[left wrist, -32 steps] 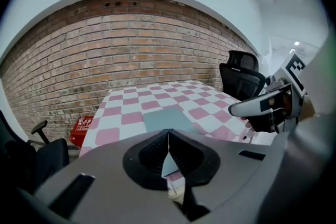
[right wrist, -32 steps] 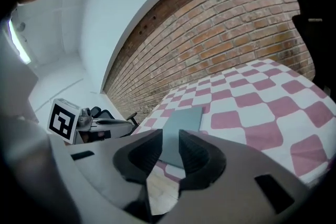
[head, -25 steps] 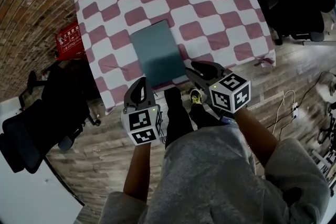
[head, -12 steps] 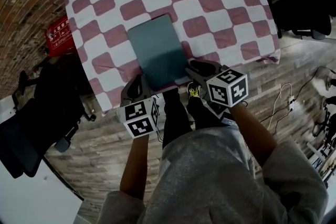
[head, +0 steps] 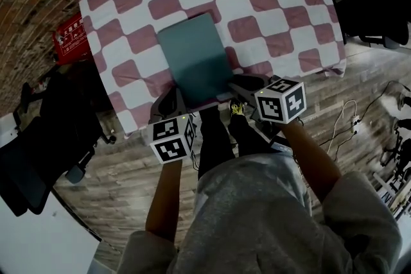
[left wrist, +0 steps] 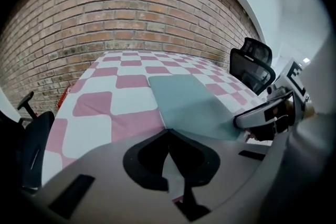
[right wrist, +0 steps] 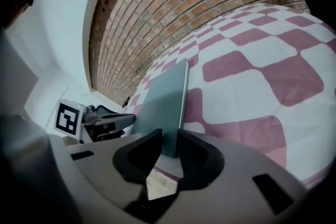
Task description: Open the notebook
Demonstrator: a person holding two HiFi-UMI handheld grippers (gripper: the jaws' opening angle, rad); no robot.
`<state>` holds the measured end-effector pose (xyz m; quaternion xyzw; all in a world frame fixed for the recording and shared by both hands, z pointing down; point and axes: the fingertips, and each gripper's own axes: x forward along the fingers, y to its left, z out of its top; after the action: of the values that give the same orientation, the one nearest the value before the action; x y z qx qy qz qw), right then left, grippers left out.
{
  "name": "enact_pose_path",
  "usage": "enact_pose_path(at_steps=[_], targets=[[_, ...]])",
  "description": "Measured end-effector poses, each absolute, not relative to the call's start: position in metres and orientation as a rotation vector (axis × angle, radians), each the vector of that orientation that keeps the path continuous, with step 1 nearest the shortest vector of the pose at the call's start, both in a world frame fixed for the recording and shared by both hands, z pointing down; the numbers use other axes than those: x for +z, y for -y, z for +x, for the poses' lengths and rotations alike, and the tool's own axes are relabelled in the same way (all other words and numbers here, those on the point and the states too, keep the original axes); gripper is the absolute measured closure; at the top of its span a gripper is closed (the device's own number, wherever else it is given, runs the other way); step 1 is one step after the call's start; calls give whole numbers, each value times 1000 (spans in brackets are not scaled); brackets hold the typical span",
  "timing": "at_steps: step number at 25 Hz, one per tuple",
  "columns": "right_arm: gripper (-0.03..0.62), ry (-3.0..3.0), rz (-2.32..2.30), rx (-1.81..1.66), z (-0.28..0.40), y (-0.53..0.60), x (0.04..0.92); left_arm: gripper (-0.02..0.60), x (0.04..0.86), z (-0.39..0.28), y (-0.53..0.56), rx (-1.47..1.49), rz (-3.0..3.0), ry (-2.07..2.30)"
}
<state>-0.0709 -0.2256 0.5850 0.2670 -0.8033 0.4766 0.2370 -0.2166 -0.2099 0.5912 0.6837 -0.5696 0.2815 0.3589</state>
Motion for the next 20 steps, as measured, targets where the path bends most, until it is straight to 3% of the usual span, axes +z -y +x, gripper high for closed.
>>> enact_pose_path(at_steps=[20], targets=[[553, 2216, 715, 1438, -75, 222, 567, 572, 584, -215, 209, 696, 1772, 1437]])
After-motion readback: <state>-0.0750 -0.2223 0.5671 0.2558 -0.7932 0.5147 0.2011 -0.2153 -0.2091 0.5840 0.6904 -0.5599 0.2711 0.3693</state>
